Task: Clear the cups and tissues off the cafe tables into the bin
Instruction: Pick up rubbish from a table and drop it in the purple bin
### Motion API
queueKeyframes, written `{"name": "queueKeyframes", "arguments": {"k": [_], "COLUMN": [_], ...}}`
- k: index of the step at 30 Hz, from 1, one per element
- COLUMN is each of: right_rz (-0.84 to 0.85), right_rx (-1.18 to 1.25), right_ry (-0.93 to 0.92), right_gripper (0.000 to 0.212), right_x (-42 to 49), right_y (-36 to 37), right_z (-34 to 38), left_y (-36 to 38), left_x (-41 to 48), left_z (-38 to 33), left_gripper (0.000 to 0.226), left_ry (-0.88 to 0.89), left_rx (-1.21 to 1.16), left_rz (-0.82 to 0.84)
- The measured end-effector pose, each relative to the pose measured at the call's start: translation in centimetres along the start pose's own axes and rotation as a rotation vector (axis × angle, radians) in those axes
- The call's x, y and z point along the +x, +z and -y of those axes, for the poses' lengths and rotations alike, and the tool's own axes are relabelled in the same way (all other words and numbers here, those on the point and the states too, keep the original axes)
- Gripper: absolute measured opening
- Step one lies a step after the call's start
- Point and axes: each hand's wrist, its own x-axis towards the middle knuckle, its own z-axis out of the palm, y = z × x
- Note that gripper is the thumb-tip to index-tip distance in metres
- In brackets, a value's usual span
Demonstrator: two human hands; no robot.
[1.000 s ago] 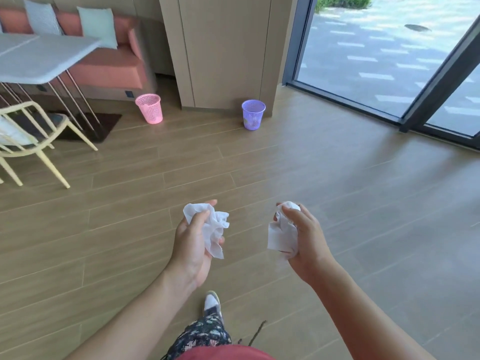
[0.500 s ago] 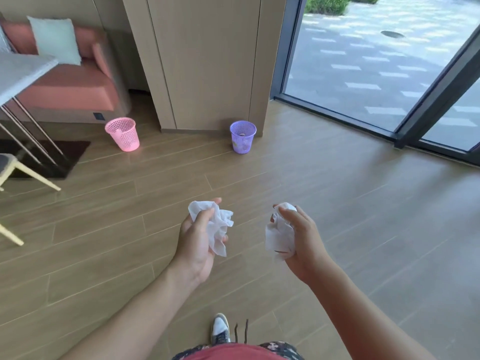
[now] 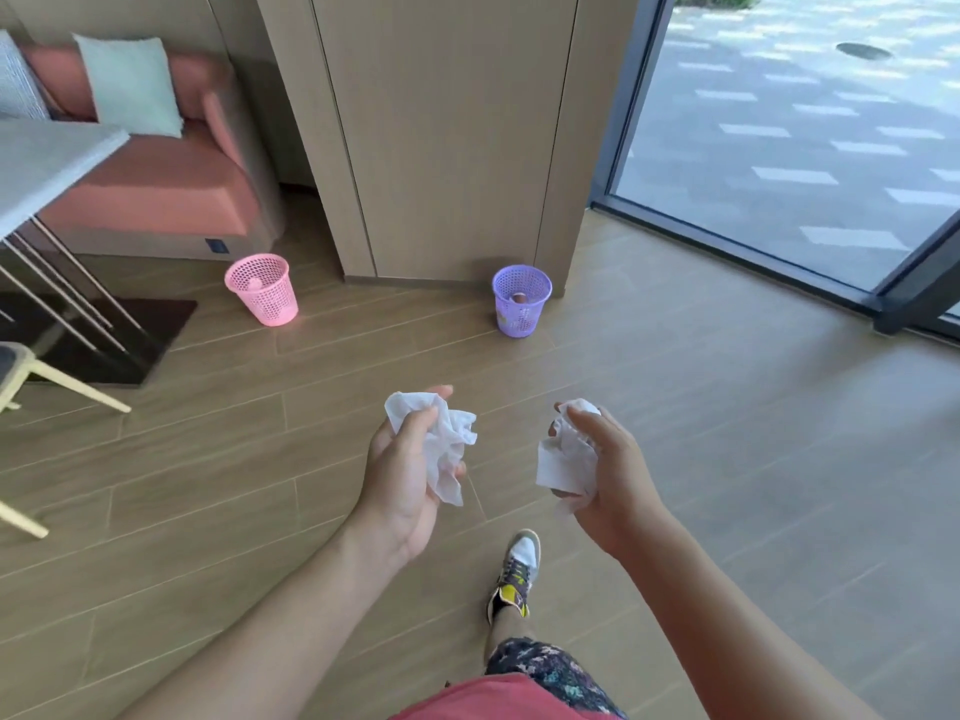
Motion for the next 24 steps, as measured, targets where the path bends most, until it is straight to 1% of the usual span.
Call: {"name": "queueKeyframes", "arguments": {"k": [6, 9, 13, 16, 24], "right_rz": [0.047, 0.054, 0.024, 0.004, -0.057], "right_rx": [0.000, -0.026, -0.005, -0.004, 0.005], "right_ry": [0.057, 0.052, 0.050, 0.026, 0.029], "right_gripper": [0.006, 0.005, 0.004, 0.006, 0.003], "right_x": [13.5, 19.1, 24.9, 28.9, 41.2], "right_y": [0.5, 0.5, -0.1, -0.8, -1.2], "right_z": [7.0, 11.2, 15.7, 18.5, 24.3], "left_y": [6.2, 9.7, 13.6, 16.2, 21.0], "left_x": [12.6, 18.5, 24.9, 29.4, 43.5], "left_z": [-2.3, -3.9, -5.3, -6.3, -8.2], "left_gripper": [0.013, 0.016, 0.016, 0.016, 0.018], "left_ry": [-0.018, -0.030, -0.042, -0.056, -0.087], "left_rx": [0.031, 0.036, 0.013, 0.004, -0.006], "left_rz": [-0.039, -0.040, -0.041, -0.008, 0.018]}}
